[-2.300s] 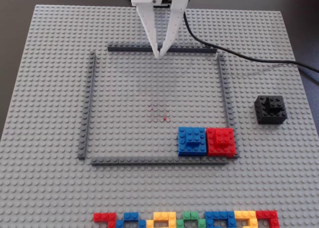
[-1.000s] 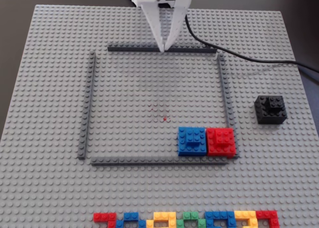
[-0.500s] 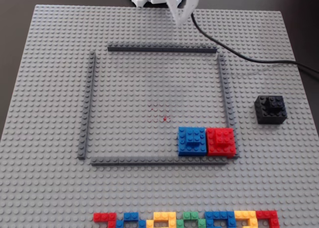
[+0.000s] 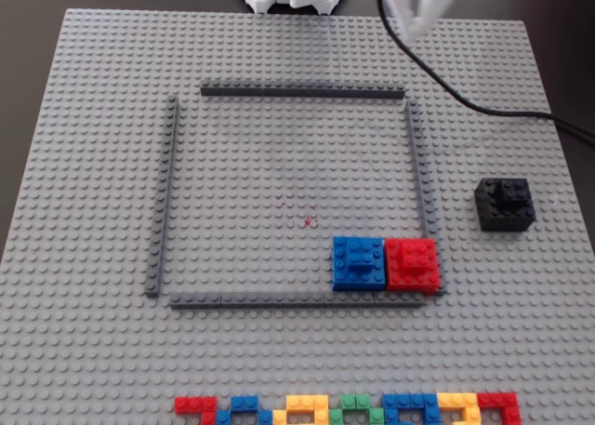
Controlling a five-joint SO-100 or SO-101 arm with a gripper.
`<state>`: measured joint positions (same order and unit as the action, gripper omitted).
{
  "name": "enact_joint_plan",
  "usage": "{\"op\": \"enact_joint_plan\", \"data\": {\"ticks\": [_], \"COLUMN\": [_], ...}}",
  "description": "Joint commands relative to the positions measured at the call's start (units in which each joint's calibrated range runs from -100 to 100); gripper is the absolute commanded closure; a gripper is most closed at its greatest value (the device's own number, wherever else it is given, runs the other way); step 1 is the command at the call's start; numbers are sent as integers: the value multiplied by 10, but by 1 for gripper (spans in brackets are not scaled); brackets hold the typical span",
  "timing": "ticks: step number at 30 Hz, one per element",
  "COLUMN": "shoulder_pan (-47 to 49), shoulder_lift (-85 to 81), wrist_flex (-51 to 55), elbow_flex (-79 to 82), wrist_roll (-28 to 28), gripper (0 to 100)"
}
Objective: Grab the cube and place it into the grid
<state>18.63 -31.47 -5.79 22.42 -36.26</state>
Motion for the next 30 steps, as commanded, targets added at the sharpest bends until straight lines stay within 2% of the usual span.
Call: {"op": "enact_joint_plan", "data": {"ticks": [1, 10, 22, 27, 30], "shoulder_pan": [37, 80, 73, 73, 73], "shoulder_lift": [93, 316, 512, 567, 596], "wrist_flex": [18, 39, 45, 51, 59], "elbow_flex": [-163, -353, -526, -583, -609], "wrist_roll": [29, 49, 57, 59, 57], "gripper": [100, 100, 98, 91, 82]}}
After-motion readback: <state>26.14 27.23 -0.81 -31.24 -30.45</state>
